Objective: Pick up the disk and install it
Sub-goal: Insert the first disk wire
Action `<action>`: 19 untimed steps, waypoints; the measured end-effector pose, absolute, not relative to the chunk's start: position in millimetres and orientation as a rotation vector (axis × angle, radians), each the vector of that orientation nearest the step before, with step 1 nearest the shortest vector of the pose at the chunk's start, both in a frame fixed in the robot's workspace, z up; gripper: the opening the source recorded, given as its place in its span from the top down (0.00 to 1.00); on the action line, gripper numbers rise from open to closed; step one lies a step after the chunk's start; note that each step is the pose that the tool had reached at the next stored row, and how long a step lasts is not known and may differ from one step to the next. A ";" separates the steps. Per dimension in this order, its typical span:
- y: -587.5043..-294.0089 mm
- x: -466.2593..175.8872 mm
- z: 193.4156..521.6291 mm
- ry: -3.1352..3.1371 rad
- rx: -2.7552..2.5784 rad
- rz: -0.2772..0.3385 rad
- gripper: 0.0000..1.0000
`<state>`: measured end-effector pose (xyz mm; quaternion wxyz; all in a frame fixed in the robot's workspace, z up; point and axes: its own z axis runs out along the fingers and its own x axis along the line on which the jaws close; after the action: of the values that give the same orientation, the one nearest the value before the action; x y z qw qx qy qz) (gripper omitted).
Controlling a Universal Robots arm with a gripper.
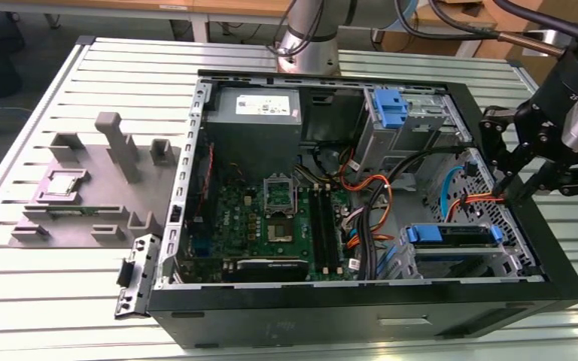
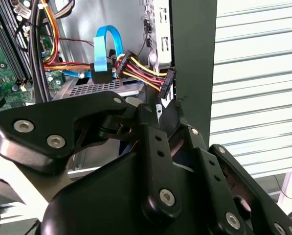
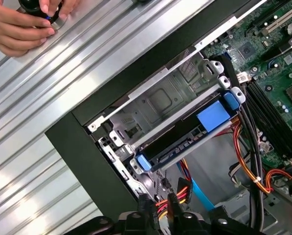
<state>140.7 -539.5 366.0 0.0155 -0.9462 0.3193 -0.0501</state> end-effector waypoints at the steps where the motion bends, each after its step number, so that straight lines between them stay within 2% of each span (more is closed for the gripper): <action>1: -538.8 140.8 365.5 0.994 -2.947 -0.161 0.69; 19: -528.2 146.2 355.2 0.997 -2.962 -0.182 0.69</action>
<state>146.2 -528.2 355.2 0.0057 -0.9461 0.3186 -0.0582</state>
